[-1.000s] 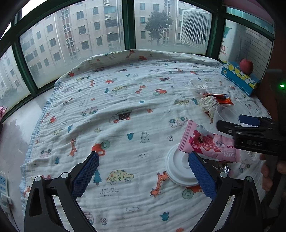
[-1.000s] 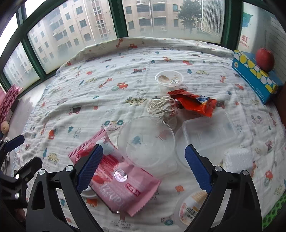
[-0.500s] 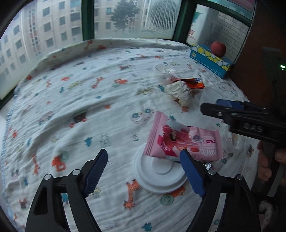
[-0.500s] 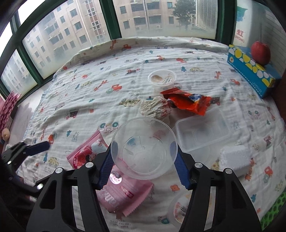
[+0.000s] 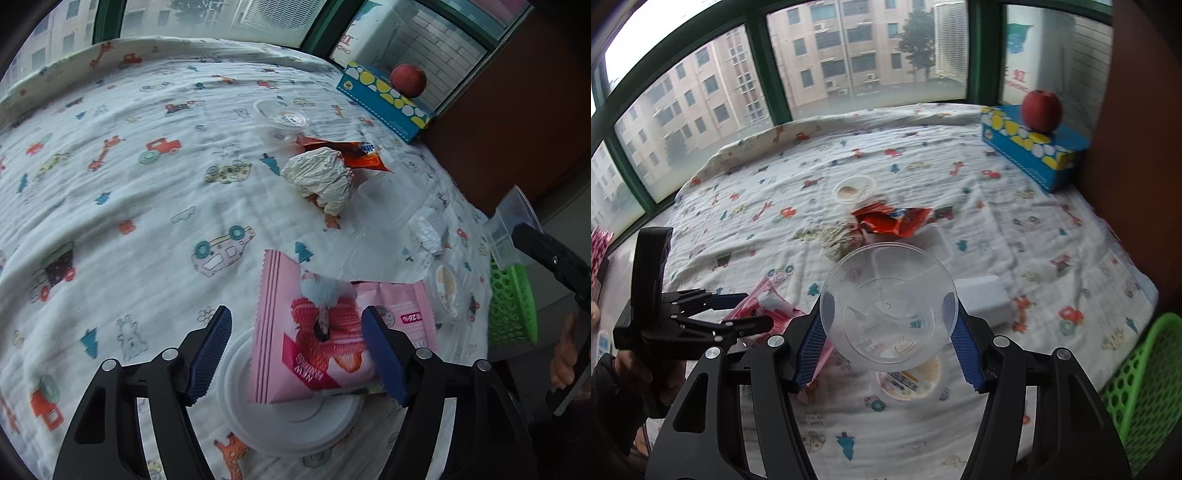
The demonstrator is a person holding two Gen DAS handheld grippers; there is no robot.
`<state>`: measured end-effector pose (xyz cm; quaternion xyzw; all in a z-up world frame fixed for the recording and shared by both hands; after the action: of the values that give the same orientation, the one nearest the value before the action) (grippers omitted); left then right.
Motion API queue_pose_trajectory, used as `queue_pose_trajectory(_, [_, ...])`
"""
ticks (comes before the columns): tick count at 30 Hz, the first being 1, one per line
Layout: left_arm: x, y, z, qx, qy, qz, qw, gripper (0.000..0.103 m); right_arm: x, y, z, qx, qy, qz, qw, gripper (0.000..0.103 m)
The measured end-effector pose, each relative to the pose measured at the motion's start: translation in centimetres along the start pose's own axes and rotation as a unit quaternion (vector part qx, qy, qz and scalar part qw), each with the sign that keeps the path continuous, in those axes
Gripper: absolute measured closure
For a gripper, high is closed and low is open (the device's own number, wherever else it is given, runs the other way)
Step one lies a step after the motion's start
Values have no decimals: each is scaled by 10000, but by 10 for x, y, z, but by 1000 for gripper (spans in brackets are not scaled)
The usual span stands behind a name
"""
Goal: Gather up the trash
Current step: 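Carry the clear cup over the green basket with the right tool and release it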
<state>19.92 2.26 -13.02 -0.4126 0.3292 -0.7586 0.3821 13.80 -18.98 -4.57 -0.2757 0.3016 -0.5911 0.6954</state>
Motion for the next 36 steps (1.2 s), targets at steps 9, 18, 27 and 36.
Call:
queue_pose_trajectory(9, [11, 0, 3, -40, 348, -200, 9992, 67, 36, -30, -23, 165, 610, -345, 9974, 42])
queue_pose_trajectory(18, [40, -57, -11, 895, -2, 302, 9955, 87, 75, -66, -50, 295, 757, -580, 9950, 42])
queue_pose_trajectory(27, [63, -86, -33, 1308, -352, -36, 9908, 90, 123, -90, -79, 250, 1230, -1202, 9848, 42])
queue_pose_trajectory(36, [93, -96, -26, 1475, -77, -354, 9884, 90, 161, -118, -97, 200, 1568, -1921, 9686, 42])
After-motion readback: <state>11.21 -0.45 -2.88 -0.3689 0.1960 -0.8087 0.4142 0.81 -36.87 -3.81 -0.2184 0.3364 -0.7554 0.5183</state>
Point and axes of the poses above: each gripper's, at about its wrist camera, not at the fingertips, and y roughly the way its jaws point, x to its right, z to its top, the point moved 4 cm from there along y, roughly the way its jaws point, and after that the axes turned 2 degrees about z, right-handed, at the moved point
